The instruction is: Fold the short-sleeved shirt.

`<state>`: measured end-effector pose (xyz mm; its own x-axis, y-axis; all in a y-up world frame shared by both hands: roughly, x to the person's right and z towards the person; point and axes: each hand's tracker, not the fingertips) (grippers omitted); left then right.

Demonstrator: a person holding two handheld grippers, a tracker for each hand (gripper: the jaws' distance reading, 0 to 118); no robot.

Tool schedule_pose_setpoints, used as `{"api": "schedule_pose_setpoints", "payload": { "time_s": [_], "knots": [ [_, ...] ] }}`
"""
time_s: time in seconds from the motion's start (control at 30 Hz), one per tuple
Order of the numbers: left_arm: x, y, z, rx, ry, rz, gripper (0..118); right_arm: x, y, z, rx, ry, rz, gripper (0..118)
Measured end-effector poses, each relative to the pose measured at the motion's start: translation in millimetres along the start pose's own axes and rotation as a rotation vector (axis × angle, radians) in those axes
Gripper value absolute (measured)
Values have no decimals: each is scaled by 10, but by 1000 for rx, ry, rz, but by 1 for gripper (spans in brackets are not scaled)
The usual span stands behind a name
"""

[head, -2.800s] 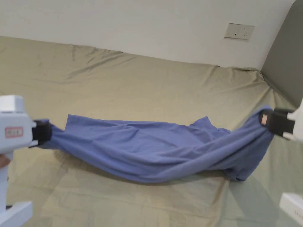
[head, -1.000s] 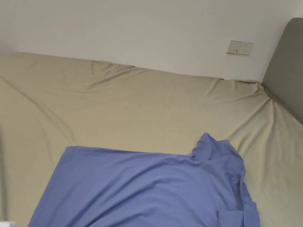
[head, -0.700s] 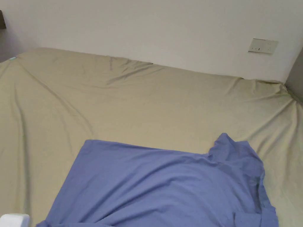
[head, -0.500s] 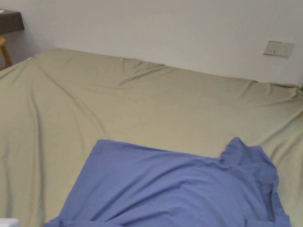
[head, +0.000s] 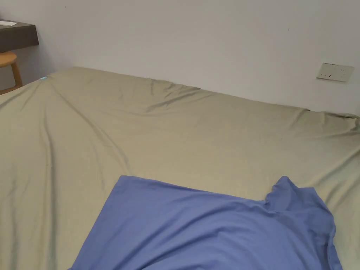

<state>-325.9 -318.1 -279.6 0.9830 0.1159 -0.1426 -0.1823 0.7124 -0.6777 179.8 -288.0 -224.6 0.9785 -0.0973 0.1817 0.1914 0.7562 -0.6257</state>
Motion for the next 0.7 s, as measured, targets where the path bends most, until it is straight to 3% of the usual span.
{"api": "schedule_pose_setpoints", "payload": {
  "time_s": [0.07, 0.1, 0.13, 0.2, 0.33, 0.4, 0.47, 0.63, 0.7],
  "knots": [
    [-28, 41, -137, -13, -1, 17, 106, -7, -4, -21, -9, 12, 8, 1],
    [-31, 55, -211, -25, 2, 28, 118, -18, -4, -21, -11, 17, 12, 1],
    [-27, 77, -253, -34, -5, 28, 118, -16, -2, -22, -15, 23, 13, 1],
    [-23, 96, -323, -19, -13, 22, 103, -12, 8, -19, -16, 29, 8, 1],
    [-3, 141, -585, -44, 21, 1, 98, 63, -2, -37, -25, 17, -14, 1],
    [2, 145, -669, -75, 12, 3, 68, 101, -22, -36, -37, 5, -22, 1],
    [11, 120, -719, -108, -12, 23, 24, 154, -55, -39, -51, -6, -25, 1],
    [188, 107, -628, -88, 3, -78, 13, 300, -117, -83, -103, -50, -29, 1],
    [202, 126, -624, -99, 3, -92, 12, 386, -113, -153, -117, -53, -37, 11]
  ]
}}
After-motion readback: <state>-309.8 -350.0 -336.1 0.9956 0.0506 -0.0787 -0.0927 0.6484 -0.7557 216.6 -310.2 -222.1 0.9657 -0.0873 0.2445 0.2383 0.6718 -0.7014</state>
